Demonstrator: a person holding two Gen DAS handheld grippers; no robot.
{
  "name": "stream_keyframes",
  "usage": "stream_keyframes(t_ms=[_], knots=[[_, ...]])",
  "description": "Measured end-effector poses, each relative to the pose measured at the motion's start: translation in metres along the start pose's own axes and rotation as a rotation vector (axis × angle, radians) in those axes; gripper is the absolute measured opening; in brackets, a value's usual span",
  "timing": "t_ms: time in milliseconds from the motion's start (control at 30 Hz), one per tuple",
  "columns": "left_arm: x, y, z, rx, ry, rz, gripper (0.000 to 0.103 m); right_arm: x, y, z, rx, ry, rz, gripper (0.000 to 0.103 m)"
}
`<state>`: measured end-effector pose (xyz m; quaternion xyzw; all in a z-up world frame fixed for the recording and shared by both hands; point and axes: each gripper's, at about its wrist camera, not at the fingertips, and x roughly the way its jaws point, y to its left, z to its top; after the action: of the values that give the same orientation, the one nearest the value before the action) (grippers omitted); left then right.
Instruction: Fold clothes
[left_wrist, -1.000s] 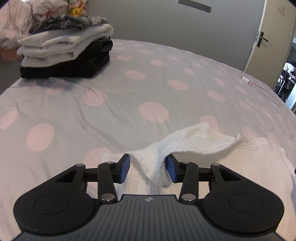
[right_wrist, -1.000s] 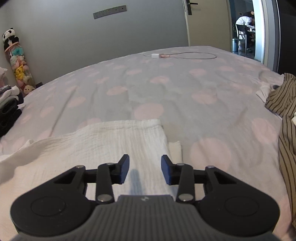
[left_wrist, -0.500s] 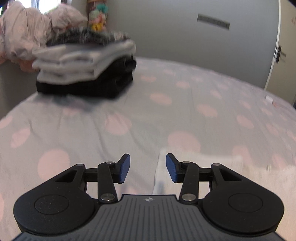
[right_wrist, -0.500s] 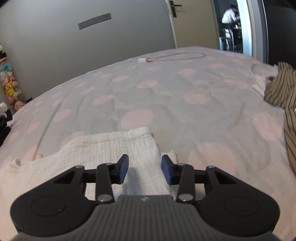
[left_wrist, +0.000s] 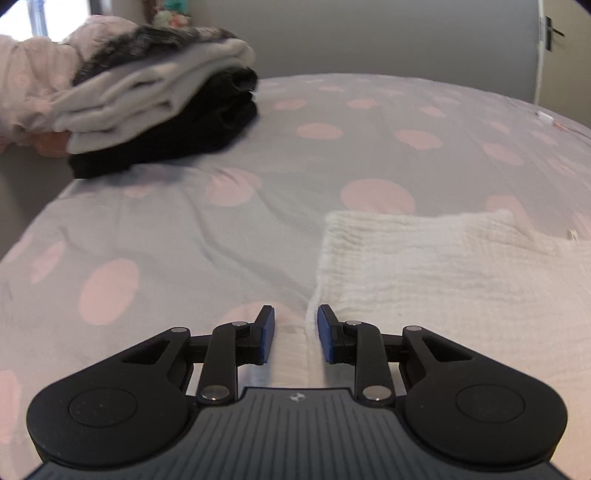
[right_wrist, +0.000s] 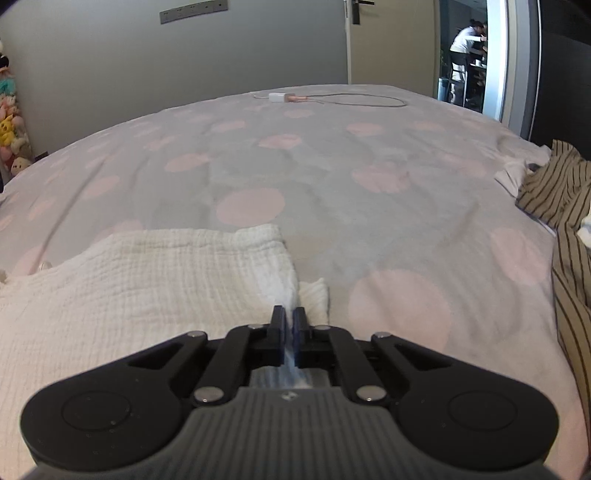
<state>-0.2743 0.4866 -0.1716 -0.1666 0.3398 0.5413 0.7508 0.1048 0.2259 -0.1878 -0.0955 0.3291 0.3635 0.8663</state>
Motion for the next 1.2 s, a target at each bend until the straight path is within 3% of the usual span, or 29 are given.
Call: stream_keyframes(t_ms=[100,267,333,400,433,500,567,600,733,800,967,1067,1133,1200], knots=[[-0.017,0.01,0.002,-0.012,-0.041,0.035,0.03,-0.004,0.006,-0.003,-0.042,-0.022,-0.036,0.005],[-0.036,0.047,0.009,-0.048,-0.046,0.081,0.03,-0.015,0.006,-0.007,-0.096,-0.063,-0.191,0.009],[-0.042,0.062,0.009,-0.048,-0.046,0.097,0.03,-0.018,-0.011,-0.006,0.0,-0.053,-0.152,0.012],[-0.046,0.075,0.008,-0.059,-0.049,0.109,0.03,-0.023,-0.025,-0.006,0.102,-0.042,-0.077,0.029],[-0.047,0.082,0.006,-0.069,-0.053,0.112,0.03,-0.025,-0.029,-0.006,0.142,-0.036,-0.039,0.043],[-0.041,0.091,0.0,-0.093,-0.039,0.102,0.031,-0.029,-0.027,-0.005,0.149,-0.027,0.018,0.05],[-0.03,0.096,-0.008,-0.124,-0.017,0.09,0.031,-0.035,-0.022,-0.004,0.125,-0.026,0.052,0.068],[-0.024,0.099,-0.012,-0.14,-0.006,0.084,0.031,-0.038,-0.019,-0.004,0.12,-0.029,0.063,0.071],[-0.006,0.106,-0.023,-0.231,0.01,0.058,0.039,-0.044,-0.02,-0.002,0.148,-0.045,0.068,0.072],[-0.003,0.102,-0.028,-0.211,-0.025,0.078,0.049,-0.042,-0.021,-0.003,0.16,-0.039,0.057,0.072],[0.005,0.096,-0.032,-0.172,-0.071,0.114,0.061,-0.032,-0.019,-0.006,0.134,-0.017,0.001,0.072],[0.009,0.089,-0.034,-0.12,-0.088,0.157,0.07,-0.023,-0.022,-0.006,0.137,-0.006,0.003,0.072],[0.01,0.089,-0.034,-0.125,-0.094,0.16,0.072,-0.019,-0.026,-0.006,0.169,0.003,0.013,0.072],[0.011,0.09,-0.035,-0.136,-0.1,0.16,0.08,-0.019,-0.03,-0.005,0.188,0.005,0.017,0.072]])
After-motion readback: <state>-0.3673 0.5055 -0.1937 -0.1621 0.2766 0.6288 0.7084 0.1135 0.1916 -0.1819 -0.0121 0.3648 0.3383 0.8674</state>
